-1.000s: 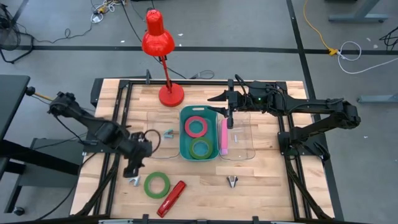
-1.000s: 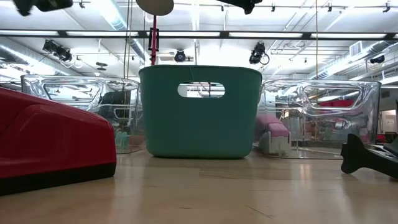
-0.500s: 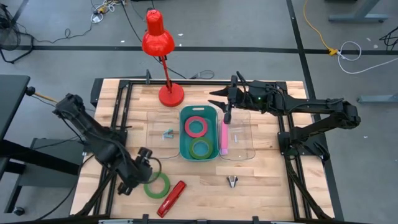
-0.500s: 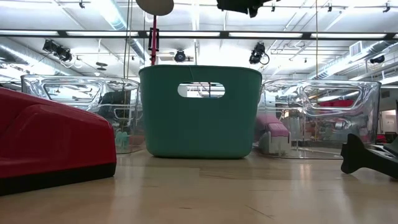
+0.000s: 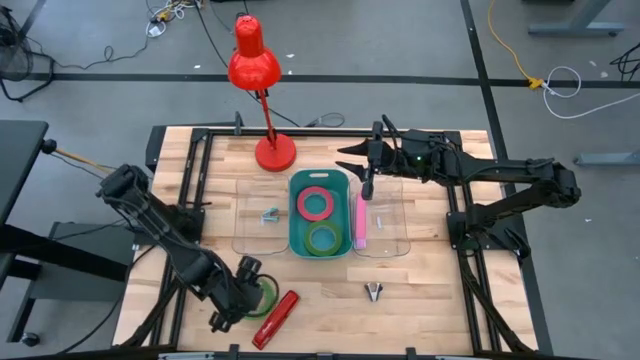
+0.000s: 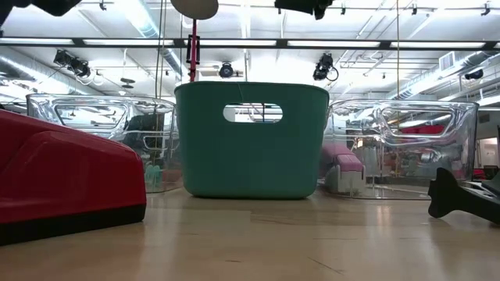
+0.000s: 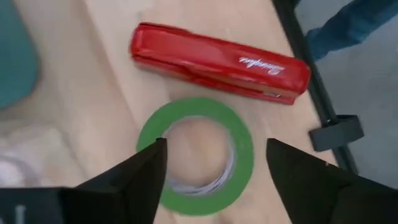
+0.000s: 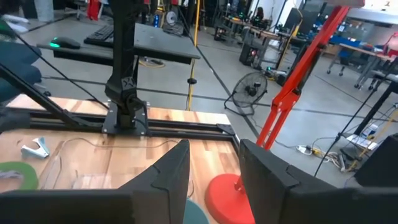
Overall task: Pick and place Stapler, Stapler remover, tape
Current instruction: Put the green tape into the green bin
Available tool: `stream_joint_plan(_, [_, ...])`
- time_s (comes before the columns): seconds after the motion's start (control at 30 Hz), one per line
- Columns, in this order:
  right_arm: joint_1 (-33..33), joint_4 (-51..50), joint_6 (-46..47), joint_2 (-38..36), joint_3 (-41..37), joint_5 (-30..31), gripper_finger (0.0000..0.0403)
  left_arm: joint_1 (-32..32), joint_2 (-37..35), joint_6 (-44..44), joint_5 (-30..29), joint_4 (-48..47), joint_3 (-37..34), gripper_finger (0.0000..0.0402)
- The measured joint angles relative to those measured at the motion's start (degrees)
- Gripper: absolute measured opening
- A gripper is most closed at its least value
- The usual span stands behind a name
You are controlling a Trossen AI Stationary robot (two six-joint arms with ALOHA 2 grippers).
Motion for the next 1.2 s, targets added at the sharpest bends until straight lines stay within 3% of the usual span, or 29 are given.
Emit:
stream_joint_plan(0.13, [-0.2,-2.9,-0.3,-2.6,0.0,0.0,0.0142,-0.5,2.2,-1.5,3.0,0.9,0.0,0.0303])
stream_joint_plan(0.37, [-1.1,-8.5,0.3,-8.3,0.0,-0.1,0.0142,-2.5,6.1,-2.0,7.4,2.7,0.0,0.0307])
stream_joint_plan(0.8, [-1.1,-14.9,2.0,-12.1,0.0,-0.3,0.0142,-4.2,13.1,-4.2,7.0,1.6,0.0,0.0307])
stream_joint_plan(1.2, [-1.0,-15.7,10.7,-12.1,0.0,-6.2,0.0142,-7.0,16.4,-6.0,4.5,2.2,-3.5,0.0307])
